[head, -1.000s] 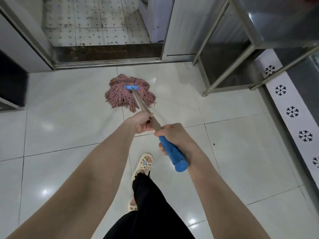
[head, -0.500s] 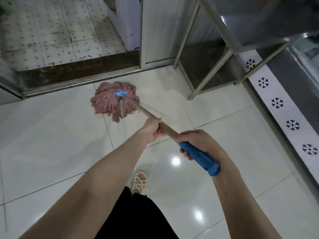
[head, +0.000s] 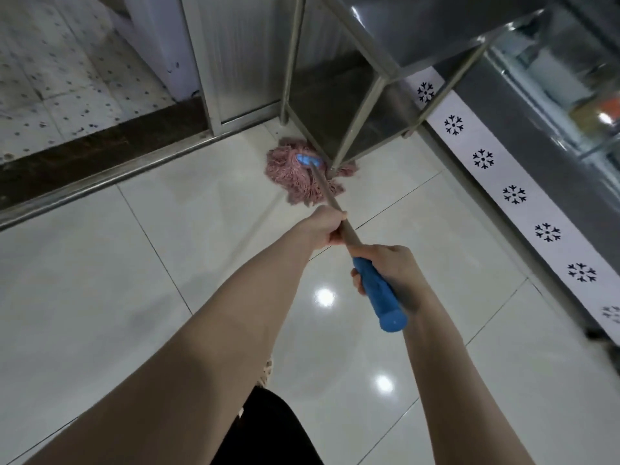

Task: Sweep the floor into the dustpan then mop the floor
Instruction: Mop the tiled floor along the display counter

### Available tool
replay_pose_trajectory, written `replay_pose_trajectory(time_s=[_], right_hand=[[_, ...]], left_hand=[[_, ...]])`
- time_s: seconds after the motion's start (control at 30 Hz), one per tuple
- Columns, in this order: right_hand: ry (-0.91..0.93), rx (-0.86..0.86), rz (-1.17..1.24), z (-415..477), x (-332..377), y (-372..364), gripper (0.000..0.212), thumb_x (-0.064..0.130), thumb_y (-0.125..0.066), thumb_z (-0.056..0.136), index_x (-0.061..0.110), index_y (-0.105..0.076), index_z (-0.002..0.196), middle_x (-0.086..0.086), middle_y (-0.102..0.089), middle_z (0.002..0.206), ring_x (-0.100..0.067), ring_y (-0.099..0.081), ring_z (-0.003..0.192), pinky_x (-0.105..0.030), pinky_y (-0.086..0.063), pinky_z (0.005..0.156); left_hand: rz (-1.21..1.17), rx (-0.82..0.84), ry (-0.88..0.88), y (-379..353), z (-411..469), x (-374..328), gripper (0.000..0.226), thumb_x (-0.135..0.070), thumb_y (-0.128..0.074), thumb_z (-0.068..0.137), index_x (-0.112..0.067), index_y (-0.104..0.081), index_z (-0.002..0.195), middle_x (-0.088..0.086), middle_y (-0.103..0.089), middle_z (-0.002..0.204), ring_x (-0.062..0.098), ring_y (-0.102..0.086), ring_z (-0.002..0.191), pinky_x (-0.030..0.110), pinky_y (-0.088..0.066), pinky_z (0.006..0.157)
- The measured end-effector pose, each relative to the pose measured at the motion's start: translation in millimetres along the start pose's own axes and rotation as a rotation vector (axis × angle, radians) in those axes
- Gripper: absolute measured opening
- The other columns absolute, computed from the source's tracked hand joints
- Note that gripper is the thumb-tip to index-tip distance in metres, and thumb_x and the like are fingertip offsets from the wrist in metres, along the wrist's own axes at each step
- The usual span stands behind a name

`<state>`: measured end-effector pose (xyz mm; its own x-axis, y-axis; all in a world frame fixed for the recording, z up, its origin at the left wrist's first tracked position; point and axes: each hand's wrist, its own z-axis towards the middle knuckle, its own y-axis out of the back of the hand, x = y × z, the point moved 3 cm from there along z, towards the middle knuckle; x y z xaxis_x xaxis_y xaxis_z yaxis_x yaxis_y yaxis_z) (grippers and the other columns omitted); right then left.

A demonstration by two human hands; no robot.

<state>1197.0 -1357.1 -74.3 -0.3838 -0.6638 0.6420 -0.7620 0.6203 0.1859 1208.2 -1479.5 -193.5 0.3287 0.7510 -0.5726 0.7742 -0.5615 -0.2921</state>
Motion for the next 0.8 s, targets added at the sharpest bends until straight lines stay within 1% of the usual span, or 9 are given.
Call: replay_pose_trajectory(time_s=[0.07, 0.1, 0.17, 0.27, 0.33, 0.47, 0.57, 0.67, 0.8], right_hand=[[-0.007, 0.023, 0.019, -2, 2, 0, 0.014, 0.008, -0.066, 0.084, -0.001, -0.055, 0.083, -0.018, -0.053, 0.067, -0.014, -0.052, 0.036, -0.021, -0.045, 0.039], [-0.018, 0.043, 0.024, -3, 3, -2, 0.015, 0.009, -0.067, 0.084, -0.001, -0.056, 0.084, -0.018, -0.053, 0.067, -0.014, -0.052, 0.037, -0.021, -0.045, 0.039], [-0.029, 0.096, 0.025, -9, 7, -13, 0.014, 0.008, -0.066, 0.085, -0.001, -0.055, 0.085, -0.018, -0.052, 0.067, -0.014, -0.052, 0.037, -0.02, -0.045, 0.038], [-0.014, 0.161, 0.008, -23, 11, -35, 0.013, 0.005, -0.064, 0.086, -0.002, -0.054, 0.087, -0.017, -0.05, 0.068, -0.014, -0.051, 0.036, -0.019, -0.044, 0.038], [-0.003, 0.199, -0.028, -32, 12, -47, 0.013, 0.006, -0.065, 0.086, -0.003, -0.055, 0.087, -0.016, -0.051, 0.066, -0.013, -0.051, 0.036, -0.019, -0.045, 0.038], [0.013, 0.277, -0.128, -60, -1, -81, 0.014, 0.007, -0.065, 0.085, -0.003, -0.057, 0.086, -0.016, -0.053, 0.064, -0.012, -0.052, 0.037, -0.018, -0.045, 0.038], [0.001, 0.352, -0.185, -80, -20, -109, 0.016, 0.01, -0.067, 0.084, -0.002, -0.056, 0.083, -0.014, -0.053, 0.062, -0.012, -0.052, 0.036, -0.017, -0.044, 0.037], [-0.034, 0.447, -0.222, -100, -44, -145, 0.019, 0.012, -0.07, 0.083, 0.0, -0.056, 0.079, -0.013, -0.052, 0.061, -0.012, -0.051, 0.036, -0.017, -0.044, 0.037], [-0.048, 0.589, -0.302, -130, -83, -200, 0.021, 0.012, -0.067, 0.086, 0.004, -0.051, 0.075, -0.01, -0.049, 0.059, -0.011, -0.05, 0.035, -0.016, -0.042, 0.036]], left_hand=[[0.016, -0.013, -0.006, 7, -5, -5, 0.028, -0.01, -0.044, 0.1, 0.006, -0.044, 0.123, 0.017, -0.057, 0.097, 0.028, -0.061, 0.088, 0.036, -0.055, 0.072], [0.021, -0.021, -0.007, 11, -7, -6, 0.029, -0.009, -0.044, 0.1, 0.006, -0.043, 0.124, 0.015, -0.057, 0.092, 0.026, -0.062, 0.084, 0.037, -0.055, 0.074], [0.02, -0.046, -0.013, 24, -16, -8, 0.031, -0.008, -0.045, 0.1, 0.008, -0.044, 0.126, 0.012, -0.056, 0.084, 0.021, -0.06, 0.073, 0.036, -0.053, 0.074], [-0.007, -0.103, -0.036, 53, -36, -7, 0.033, -0.007, -0.043, 0.1, 0.008, -0.043, 0.128, 0.01, -0.054, 0.081, 0.018, -0.058, 0.068, 0.034, -0.053, 0.069], [-0.025, -0.127, -0.05, 69, -52, -6, 0.034, -0.006, -0.042, 0.1, 0.007, -0.04, 0.13, 0.01, -0.054, 0.084, 0.018, -0.058, 0.07, 0.033, -0.053, 0.064], [-0.109, -0.2, -0.085, 116, -95, 10, 0.035, -0.006, -0.042, 0.1, 0.007, -0.036, 0.132, 0.011, -0.052, 0.084, 0.02, -0.058, 0.074, 0.038, -0.052, 0.071], [-0.15, -0.248, -0.079, 154, -127, 34, 0.034, -0.007, -0.039, 0.101, 0.009, -0.034, 0.131, 0.011, -0.051, 0.084, 0.025, -0.058, 0.084, 0.041, -0.051, 0.075], [-0.183, -0.318, -0.074, 198, -164, 63, 0.029, -0.007, -0.036, 0.102, 0.006, -0.036, 0.128, 0.013, -0.051, 0.085, 0.028, -0.059, 0.086, 0.043, -0.052, 0.075], [-0.223, -0.422, -0.061, 259, -216, 108, 0.015, -0.006, -0.035, 0.102, -0.002, -0.037, 0.117, 0.015, -0.053, 0.089, 0.03, -0.059, 0.094, 0.043, -0.052, 0.077]])
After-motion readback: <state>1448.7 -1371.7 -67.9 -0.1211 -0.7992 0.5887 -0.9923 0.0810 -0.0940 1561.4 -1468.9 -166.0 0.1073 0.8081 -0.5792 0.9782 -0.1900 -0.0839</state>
